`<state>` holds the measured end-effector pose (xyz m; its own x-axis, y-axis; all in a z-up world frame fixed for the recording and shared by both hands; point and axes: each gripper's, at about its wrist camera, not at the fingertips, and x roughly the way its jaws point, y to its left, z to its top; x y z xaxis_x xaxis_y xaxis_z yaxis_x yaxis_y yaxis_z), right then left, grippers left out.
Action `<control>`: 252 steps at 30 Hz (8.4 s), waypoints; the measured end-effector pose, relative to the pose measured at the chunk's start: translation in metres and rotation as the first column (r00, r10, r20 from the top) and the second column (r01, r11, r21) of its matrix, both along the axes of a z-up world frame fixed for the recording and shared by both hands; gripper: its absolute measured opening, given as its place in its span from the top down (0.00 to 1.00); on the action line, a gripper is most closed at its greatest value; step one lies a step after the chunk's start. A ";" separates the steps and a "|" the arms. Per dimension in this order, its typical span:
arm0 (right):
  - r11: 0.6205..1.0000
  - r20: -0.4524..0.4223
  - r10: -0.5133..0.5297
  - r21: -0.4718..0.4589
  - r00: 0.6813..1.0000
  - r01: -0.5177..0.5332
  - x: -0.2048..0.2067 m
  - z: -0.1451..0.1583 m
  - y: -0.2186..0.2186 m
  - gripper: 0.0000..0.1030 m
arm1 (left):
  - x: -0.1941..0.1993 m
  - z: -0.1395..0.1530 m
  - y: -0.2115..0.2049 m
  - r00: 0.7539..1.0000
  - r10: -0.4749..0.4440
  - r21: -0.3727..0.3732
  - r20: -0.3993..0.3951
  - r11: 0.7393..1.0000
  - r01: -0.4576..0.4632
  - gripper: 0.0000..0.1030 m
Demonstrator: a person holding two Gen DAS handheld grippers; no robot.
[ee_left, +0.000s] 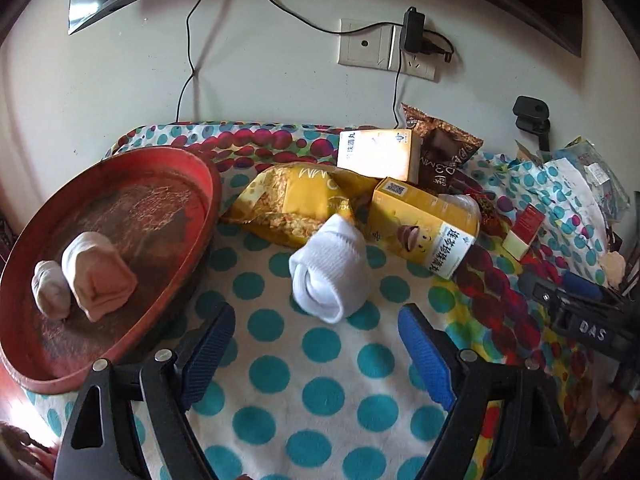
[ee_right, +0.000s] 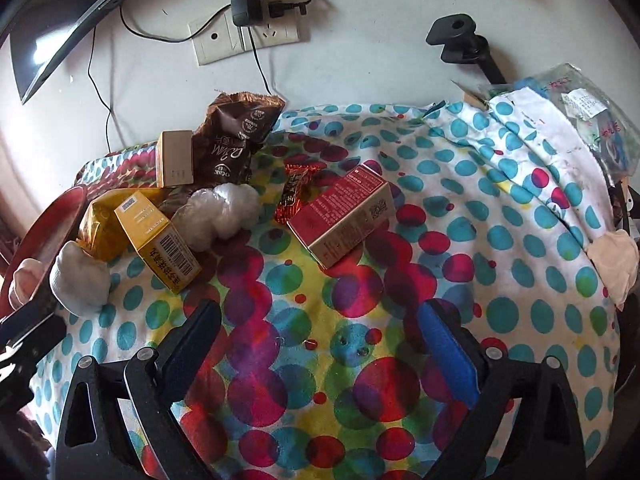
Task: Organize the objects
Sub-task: 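Grasp the white sock beside the yellow box with the left tool, then carry the sock into the red tray and release it while right tool grasps the red box, then carry the red box into the red tray and open the right tool, then reach to the tall yellow box and grasp it with the left tool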
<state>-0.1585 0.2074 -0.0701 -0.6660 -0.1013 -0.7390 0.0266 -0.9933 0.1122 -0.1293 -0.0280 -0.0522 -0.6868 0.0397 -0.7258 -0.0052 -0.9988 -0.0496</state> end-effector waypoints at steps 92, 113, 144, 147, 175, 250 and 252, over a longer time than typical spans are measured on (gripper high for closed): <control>0.996 -0.145 0.080 -0.023 0.986 -0.084 -0.006 0.017 -0.007 0.72 | 0.033 0.042 -0.135 0.950 0.301 -0.010 -0.077 0.953 -0.303 0.53; 0.995 -0.140 0.100 0.004 0.985 -0.101 -0.006 0.018 -0.014 0.71 | 0.033 0.006 -0.222 0.895 0.446 -0.080 -0.008 0.892 -0.445 0.53; 0.974 -0.062 0.179 0.154 0.982 -0.167 -0.012 0.009 -0.046 0.61 | 0.092 0.030 -0.171 0.937 0.330 0.021 -0.111 0.944 -0.330 0.12; 0.973 0.010 0.191 0.126 0.981 -0.191 -0.023 0.000 -0.047 0.73 | 0.102 0.026 -0.166 0.947 0.311 0.079 -0.078 0.949 -0.305 0.12; 0.923 -0.148 0.372 0.165 0.917 -0.348 -0.002 0.056 -0.168 0.74 | 0.126 0.031 -0.155 0.940 0.325 0.040 -0.108 0.946 -0.322 0.12; 0.981 -0.080 0.184 0.073 0.980 -0.178 -0.006 0.009 -0.061 0.16 | 0.101 0.015 -0.093 0.971 0.223 -0.043 -0.086 0.973 -0.227 0.12; 0.988 -0.065 0.151 0.051 0.986 -0.148 -0.008 0.006 -0.047 0.15 | 0.093 0.010 -0.077 0.980 0.190 -0.032 -0.061 0.981 -0.192 0.12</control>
